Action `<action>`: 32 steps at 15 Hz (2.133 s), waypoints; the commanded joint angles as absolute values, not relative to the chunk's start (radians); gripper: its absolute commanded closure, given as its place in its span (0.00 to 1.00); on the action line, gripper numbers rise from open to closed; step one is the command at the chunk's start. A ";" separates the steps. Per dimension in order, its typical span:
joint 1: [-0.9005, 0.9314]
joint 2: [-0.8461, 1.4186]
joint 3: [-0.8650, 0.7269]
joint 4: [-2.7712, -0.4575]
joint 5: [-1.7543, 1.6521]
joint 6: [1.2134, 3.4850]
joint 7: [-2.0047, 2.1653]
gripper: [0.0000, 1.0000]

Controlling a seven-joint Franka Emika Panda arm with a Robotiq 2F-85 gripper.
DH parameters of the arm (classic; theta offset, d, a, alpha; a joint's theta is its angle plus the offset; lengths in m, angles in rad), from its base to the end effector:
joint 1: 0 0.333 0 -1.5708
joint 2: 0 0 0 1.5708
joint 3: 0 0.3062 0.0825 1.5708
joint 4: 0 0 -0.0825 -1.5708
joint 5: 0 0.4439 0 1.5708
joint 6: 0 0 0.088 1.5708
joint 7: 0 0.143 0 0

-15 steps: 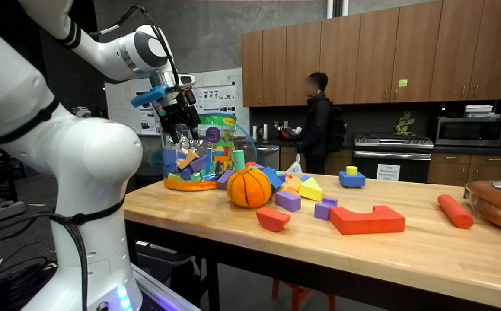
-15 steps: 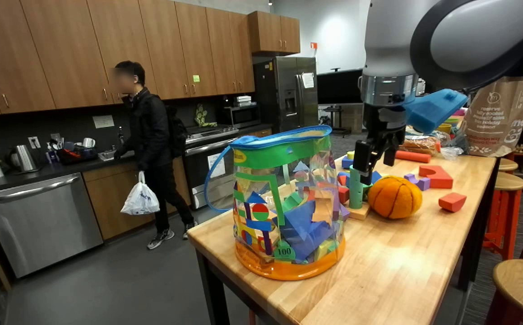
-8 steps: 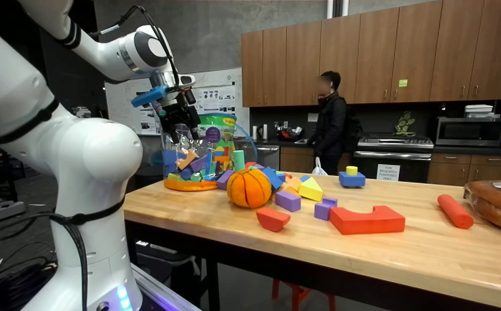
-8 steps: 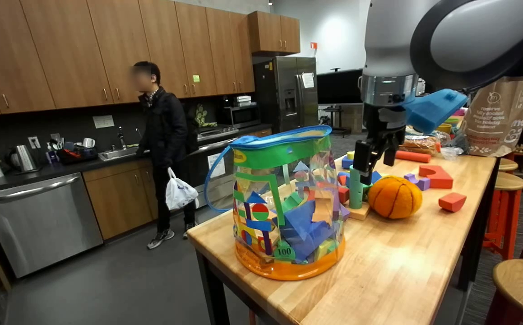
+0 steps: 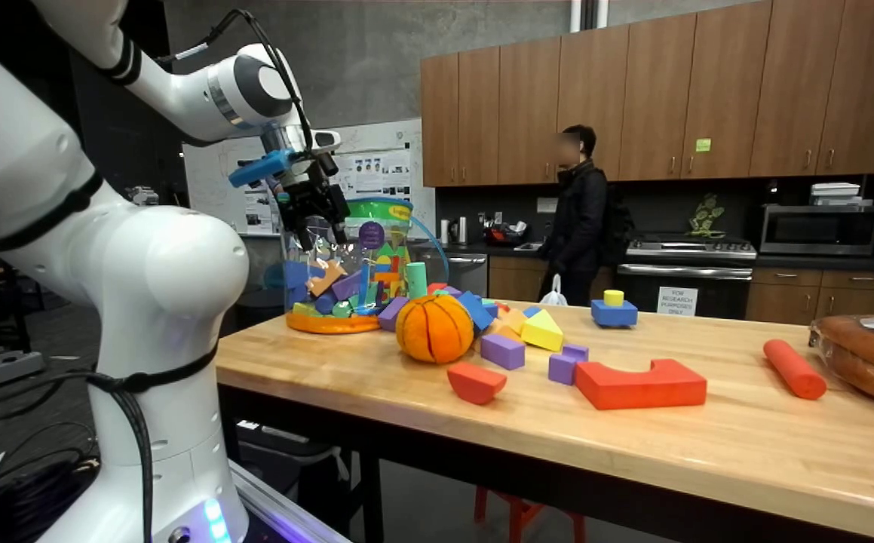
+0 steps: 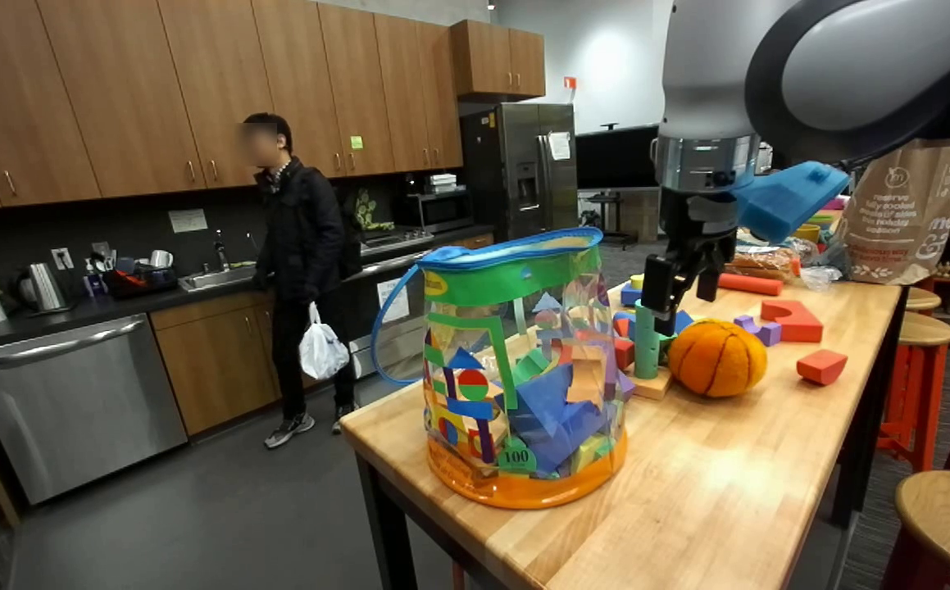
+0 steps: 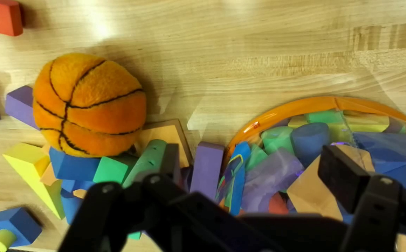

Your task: Remove one orange block from the toy bag

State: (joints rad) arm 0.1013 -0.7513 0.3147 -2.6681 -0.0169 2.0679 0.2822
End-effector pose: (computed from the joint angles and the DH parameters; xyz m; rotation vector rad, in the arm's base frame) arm 0.3803 0.1463 0.4006 2.9474 0.1080 0.2790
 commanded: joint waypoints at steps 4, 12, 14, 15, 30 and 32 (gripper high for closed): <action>0.115 -0.748 0.302 -2.666 -0.028 2.065 0.291 0.00; 0.115 -0.788 0.300 -2.677 -0.042 2.008 0.287 0.00; 0.111 -0.805 0.297 -2.667 -0.069 1.952 0.275 0.00; 0.106 -0.816 0.298 -2.660 -0.089 1.928 0.275 0.00; 0.085 -0.744 0.409 -2.245 -0.354 1.877 0.265 0.00; 0.087 -0.675 0.466 -2.157 -0.388 1.876 0.264 0.00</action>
